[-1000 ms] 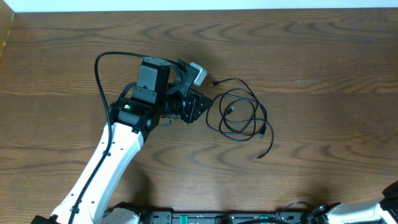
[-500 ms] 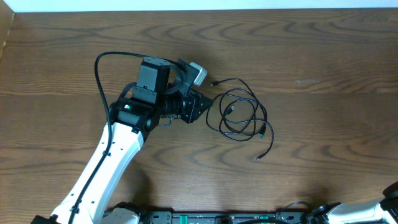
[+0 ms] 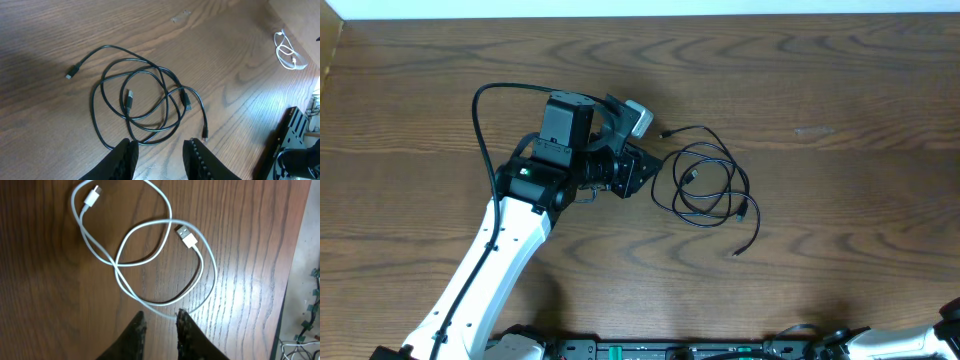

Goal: Untangle cables
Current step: 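Carry the white cable off to the upper right and drop it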

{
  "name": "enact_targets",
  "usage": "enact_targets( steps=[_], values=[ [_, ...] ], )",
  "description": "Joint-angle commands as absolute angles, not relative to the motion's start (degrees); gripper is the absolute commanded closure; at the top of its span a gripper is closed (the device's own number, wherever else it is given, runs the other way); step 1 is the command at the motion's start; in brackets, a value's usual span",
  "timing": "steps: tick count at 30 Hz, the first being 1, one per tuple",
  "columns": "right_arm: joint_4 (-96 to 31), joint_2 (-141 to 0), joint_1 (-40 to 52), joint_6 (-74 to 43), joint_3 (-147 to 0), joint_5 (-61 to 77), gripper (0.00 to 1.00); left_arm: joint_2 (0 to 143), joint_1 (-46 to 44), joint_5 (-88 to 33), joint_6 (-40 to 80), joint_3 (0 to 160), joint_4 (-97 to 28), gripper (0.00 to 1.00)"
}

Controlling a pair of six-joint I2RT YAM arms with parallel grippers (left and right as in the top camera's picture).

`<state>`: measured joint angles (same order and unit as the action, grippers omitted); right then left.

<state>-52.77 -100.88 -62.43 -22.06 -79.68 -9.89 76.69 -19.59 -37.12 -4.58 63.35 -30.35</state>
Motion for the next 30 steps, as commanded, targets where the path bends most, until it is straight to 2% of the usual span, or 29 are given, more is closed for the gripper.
enact_targets(
  steps=[1,5,8,10,14,21,25,30],
  values=[
    [-52.7,-100.5,-62.8,-22.7,-79.4,-9.8,0.74,75.7,-19.3,-36.8,-5.6,63.2,-30.3,0.65],
    [-52.6,-100.5,-62.6,-22.6,-79.4,-8.6,0.57,75.7,-19.3,-36.8,-5.6,63.2,-30.3,0.65],
    [-52.4,-100.5,-62.7,-20.9,-79.4,-5.7,0.34,75.7,-19.3,-36.8,-5.6,63.2,-30.3,0.65],
    [-52.4,-100.2,-62.6,-20.3,-79.5,-4.3,0.28,75.7,-19.3,-36.8,-5.6,63.2,-30.4,0.65],
    [-52.0,-96.9,-62.6,-19.6,-79.5,-3.5,0.25,75.7,-19.3,-36.8,-5.6,63.2,-31.2,0.65],
    [-51.1,-89.2,-61.5,-19.4,-79.5,5.7,0.23,75.7,-19.3,-36.8,-5.6,63.2,-31.7,0.65],
    [-51.3,-86.2,-57.3,-19.4,-79.5,7.7,0.23,75.7,-19.3,-36.8,-5.5,63.2,-32.8,0.65],
    [-53.5,-81.7,-45.3,-19.2,-79.5,4.0,0.23,75.7,-19.3,-36.8,-5.3,63.2,-33.8,0.65]
  ],
)
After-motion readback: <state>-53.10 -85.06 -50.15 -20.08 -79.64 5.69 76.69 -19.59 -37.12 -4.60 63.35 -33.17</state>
